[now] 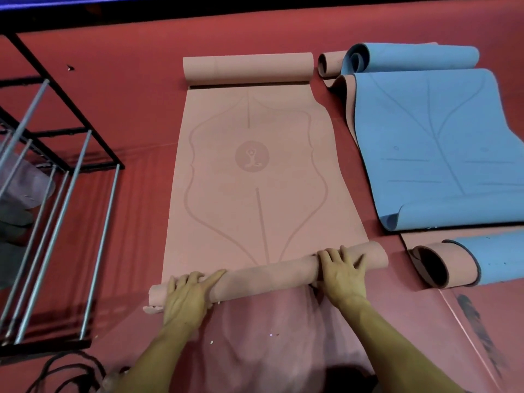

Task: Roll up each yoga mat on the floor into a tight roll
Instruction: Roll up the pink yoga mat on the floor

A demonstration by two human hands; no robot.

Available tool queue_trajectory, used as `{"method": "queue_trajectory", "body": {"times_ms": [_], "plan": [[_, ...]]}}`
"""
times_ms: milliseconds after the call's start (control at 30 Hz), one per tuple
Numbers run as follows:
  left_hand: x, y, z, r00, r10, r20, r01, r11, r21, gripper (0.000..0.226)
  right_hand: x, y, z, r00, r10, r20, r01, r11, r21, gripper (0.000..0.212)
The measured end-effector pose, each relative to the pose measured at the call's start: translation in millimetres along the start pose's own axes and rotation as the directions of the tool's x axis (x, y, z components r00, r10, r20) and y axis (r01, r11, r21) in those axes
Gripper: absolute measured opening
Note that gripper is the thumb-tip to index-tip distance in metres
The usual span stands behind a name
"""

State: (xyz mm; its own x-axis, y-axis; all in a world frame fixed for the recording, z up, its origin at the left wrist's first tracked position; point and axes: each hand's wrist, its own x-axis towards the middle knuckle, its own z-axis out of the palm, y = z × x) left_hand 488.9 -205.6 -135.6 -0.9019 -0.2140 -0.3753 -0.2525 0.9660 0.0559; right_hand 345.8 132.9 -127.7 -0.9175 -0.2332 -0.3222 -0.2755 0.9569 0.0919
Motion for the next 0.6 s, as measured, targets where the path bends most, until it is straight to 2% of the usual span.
{"method": "queue_trajectory", "body": {"times_ms": [100, 200, 267, 333, 367, 467, 600], "plan": [[13.1, -7.0, -22.6, 0.993, 0.050, 0.103, -0.043, 0.997, -0.069, 0.088, 4.7, 0.3, -7.7, 0.997, 0.011, 0.072, -0.014, 0.999, 0.031, 0.050], [11.1, -5.9, -44.4, 0.967, 0.086, 0.241, -0.050, 0.988, -0.148, 0.085, 4.0, 4.2, -19.5, 0.982, 0.023, 0.190, -0.033, 0.998, 0.049, 0.050], [4.3, -5.4, -46.0, 0.917, 0.115, 0.381, -0.028, 0.973, -0.228, 0.083, 3.2, 7.4, -17.3, 0.949, 0.041, 0.313, -0.062, 0.996, 0.057, 0.054], [3.2, -7.8, -29.5, 0.838, 0.256, 0.482, -0.139, 0.954, -0.265, 0.091, -1.9, 11.1, -14.5, 0.907, 0.024, 0.420, -0.048, 0.998, 0.046, 0.064], [4.7, -10.3, -19.3, 0.808, 0.313, 0.499, -0.182, 0.938, -0.294, 0.091, -5.0, 12.7, -13.2, 0.895, 0.020, 0.446, -0.042, 0.998, 0.039, 0.066], [9.5, -10.9, -13.7, 0.769, 0.403, 0.497, -0.204, 0.891, -0.406, 0.080, -16.5, 12.5, -18.6, 0.909, 0.043, 0.415, -0.067, 0.997, 0.043, 0.055], [22.9, -12.8, -17.9, 0.783, 0.380, 0.493, -0.215, 0.908, -0.359, 0.089, -15.3, 6.9, -25.3, 0.903, 0.086, 0.421, -0.121, 0.991, 0.057, 0.051]]}}
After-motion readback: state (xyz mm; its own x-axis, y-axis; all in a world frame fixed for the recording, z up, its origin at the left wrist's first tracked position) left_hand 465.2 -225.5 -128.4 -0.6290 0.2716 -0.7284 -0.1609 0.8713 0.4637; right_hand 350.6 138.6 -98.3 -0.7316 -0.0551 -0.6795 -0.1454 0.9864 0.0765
